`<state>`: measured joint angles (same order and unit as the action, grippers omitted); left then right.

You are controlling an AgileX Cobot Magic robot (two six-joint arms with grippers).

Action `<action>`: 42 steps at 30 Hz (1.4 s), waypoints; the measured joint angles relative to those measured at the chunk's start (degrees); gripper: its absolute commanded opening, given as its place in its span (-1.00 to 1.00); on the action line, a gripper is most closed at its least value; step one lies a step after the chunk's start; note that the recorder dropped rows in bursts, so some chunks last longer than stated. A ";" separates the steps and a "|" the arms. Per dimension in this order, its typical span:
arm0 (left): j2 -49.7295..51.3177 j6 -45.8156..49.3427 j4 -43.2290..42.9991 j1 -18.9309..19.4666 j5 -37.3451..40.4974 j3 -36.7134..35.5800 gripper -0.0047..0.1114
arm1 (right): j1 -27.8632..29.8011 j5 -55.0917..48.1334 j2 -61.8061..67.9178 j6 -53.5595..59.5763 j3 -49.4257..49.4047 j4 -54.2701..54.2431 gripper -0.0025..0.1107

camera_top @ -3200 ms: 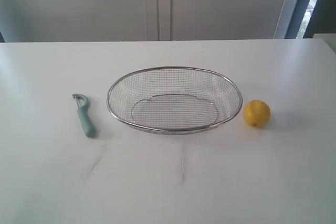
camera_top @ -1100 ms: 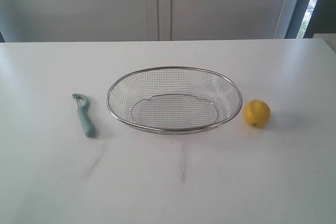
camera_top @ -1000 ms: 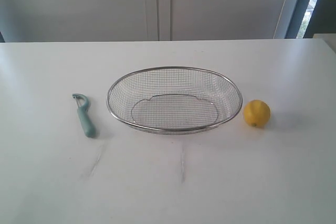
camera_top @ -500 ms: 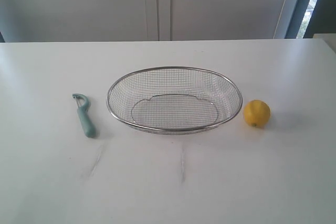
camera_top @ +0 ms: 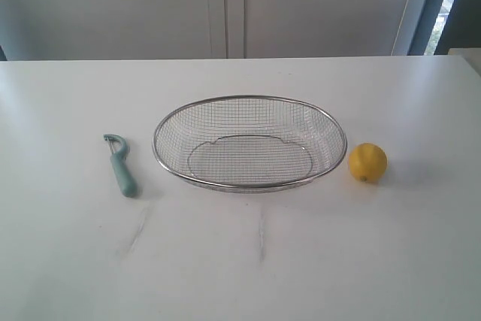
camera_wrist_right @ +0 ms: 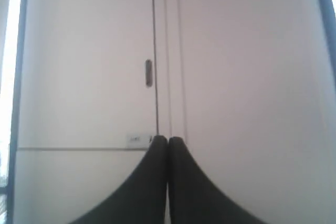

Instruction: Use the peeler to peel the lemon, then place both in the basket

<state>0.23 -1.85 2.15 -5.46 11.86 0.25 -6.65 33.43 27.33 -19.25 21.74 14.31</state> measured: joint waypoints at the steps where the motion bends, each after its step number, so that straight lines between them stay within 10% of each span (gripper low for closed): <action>1: 0.00 0.00 0.00 0.00 0.00 0.00 -0.92 | -0.03 -1.34 1.90 -3.80 0.99 3.20 -0.96; 8: 0.00 0.00 0.00 0.00 0.00 0.00 -0.92 | -0.03 -12.43 16.35 -32.54 10.67 33.01 -0.96; 15: 0.00 0.00 0.00 0.00 0.00 0.00 -0.92 | -0.24 -40.52 28.91 -31.95 19.11 44.40 -0.96; 29: 0.00 0.00 0.00 0.00 0.00 0.00 -0.92 | -16.58 -68.68 40.77 -3.89 30.52 15.20 -0.96; 42: 0.00 0.00 0.00 0.00 0.00 0.00 -0.92 | -34.10 -81.26 58.04 -0.66 53.29 10.97 -0.96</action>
<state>0.23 -1.85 2.15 -5.46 11.86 0.25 -40.75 -47.83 85.38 -19.91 75.03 25.28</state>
